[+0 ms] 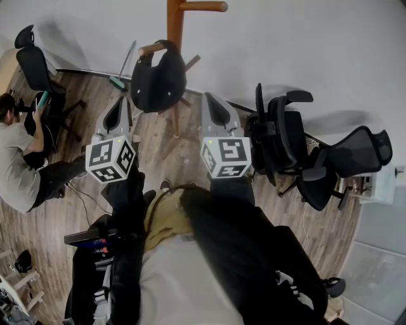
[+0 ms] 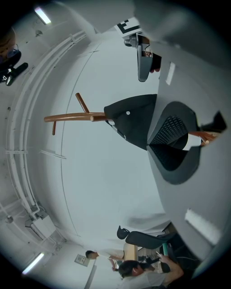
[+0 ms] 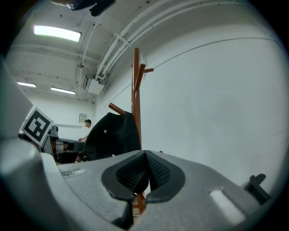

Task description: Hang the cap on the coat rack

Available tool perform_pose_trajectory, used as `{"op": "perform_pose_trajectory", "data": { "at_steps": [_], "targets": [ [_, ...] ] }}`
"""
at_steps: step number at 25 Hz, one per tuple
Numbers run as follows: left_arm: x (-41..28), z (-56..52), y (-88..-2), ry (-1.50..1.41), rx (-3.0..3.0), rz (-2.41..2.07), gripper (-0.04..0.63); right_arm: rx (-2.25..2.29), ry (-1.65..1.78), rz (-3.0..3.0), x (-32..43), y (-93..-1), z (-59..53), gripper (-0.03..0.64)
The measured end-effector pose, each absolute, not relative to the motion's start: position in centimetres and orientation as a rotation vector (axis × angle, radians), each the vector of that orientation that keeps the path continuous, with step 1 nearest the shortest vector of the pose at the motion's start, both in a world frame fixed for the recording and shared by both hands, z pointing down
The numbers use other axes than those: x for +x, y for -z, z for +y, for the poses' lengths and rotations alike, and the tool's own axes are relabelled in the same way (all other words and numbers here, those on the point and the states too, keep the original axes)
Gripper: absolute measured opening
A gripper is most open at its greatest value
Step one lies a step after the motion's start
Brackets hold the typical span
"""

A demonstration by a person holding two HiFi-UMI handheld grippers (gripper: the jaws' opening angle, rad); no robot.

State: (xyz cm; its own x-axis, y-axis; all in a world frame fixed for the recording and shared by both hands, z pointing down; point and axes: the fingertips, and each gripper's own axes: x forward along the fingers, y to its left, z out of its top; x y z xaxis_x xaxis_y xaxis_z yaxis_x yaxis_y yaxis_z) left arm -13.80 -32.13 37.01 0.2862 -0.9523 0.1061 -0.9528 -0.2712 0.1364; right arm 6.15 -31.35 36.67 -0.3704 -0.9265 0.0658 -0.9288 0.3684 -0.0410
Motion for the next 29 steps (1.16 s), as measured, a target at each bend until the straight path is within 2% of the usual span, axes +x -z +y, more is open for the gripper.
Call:
{"op": "perform_pose_trajectory", "data": {
  "at_steps": [29],
  "targets": [
    [-13.6, -31.98, -36.46, -0.005, 2.397, -1.788, 0.0, 1.752, -0.079, -2.56, 5.93, -36.49, -31.38, -0.006]
  ]
}}
